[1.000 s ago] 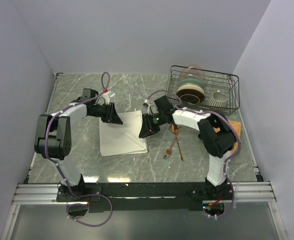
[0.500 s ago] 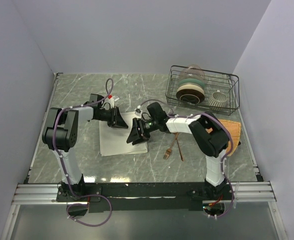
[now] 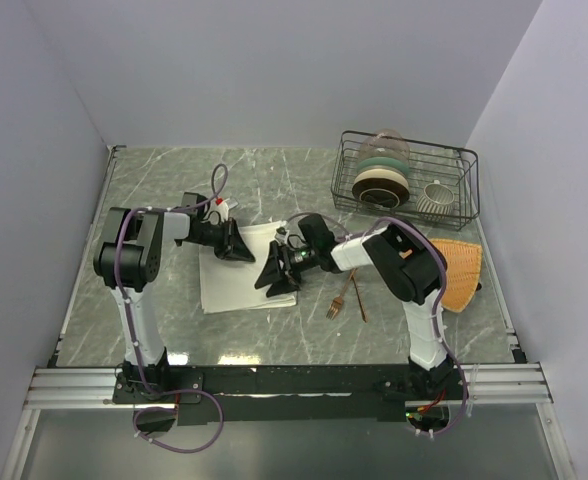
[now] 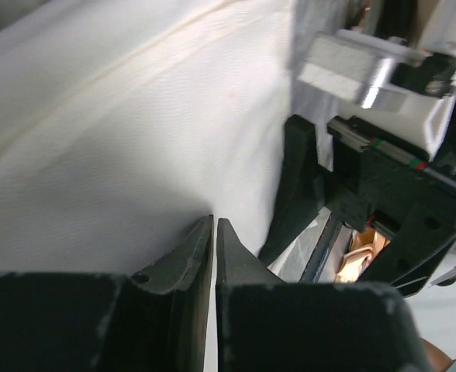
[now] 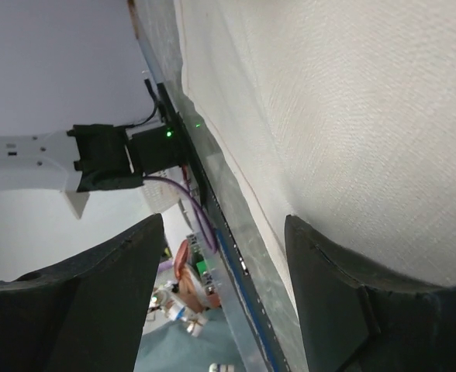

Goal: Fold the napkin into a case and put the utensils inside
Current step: Smooth out the upper triangle-folded napkin at the center of the board.

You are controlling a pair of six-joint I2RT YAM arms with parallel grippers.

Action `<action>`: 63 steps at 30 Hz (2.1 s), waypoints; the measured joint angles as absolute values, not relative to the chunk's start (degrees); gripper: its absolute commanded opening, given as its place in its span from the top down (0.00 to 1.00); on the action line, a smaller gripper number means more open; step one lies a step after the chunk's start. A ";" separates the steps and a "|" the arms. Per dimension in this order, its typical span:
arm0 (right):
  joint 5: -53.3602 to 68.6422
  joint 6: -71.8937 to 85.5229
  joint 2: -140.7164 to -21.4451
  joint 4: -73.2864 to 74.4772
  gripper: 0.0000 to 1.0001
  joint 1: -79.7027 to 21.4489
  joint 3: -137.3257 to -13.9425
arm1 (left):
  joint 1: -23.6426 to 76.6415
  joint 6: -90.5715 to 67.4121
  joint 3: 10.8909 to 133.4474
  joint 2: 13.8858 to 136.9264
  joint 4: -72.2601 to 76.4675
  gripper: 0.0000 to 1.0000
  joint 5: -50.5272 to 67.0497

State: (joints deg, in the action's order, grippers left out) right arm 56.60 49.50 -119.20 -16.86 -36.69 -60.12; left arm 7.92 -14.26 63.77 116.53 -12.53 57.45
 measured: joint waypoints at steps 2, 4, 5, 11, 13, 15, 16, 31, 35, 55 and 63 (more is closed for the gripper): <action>58.08 50.48 -119.20 -18.83 0.27 -36.05 -58.61 | 7.66 -14.26 63.77 117.75 -13.06 0.90 57.25; 58.92 51.22 -119.20 -20.40 0.27 -35.88 -57.54 | 7.42 -14.28 64.10 118.50 -13.45 0.90 58.06; 59.42 51.44 -119.20 -21.10 0.27 -35.73 -57.01 | 7.42 -14.24 64.36 118.72 -13.74 0.90 58.19; 60.80 52.05 -119.20 -24.95 0.27 -35.38 -54.92 | 7.35 -14.06 65.47 119.72 -15.07 0.91 58.83; 61.21 52.03 -119.11 -26.00 0.27 -35.22 -54.19 | 7.33 -14.09 65.56 119.83 -15.16 0.91 58.98; 61.60 52.01 -118.87 -26.81 0.27 -35.03 -53.28 | 7.31 -14.13 65.58 119.87 -15.16 0.91 59.09; 61.69 52.01 -118.80 -27.11 0.28 -34.94 -52.95 | 7.31 -14.15 65.58 119.87 -15.16 0.91 59.07; 62.15 52.07 -116.16 -27.31 0.28 -34.83 -49.23 | 7.31 -14.22 65.49 119.90 -15.77 0.92 59.29; 62.74 52.40 -114.87 -25.02 0.28 -34.83 -48.40 | 7.31 -14.15 65.49 119.90 -15.79 0.91 59.31; 45.95 18.22 -113.23 16.32 0.50 -25.23 -88.51 | 5.65 4.27 83.72 107.48 -28.64 0.43 56.38; 39.13 16.16 -122.34 17.02 0.29 -23.83 -92.38 | 6.90 12.97 87.81 113.99 -32.05 0.45 50.61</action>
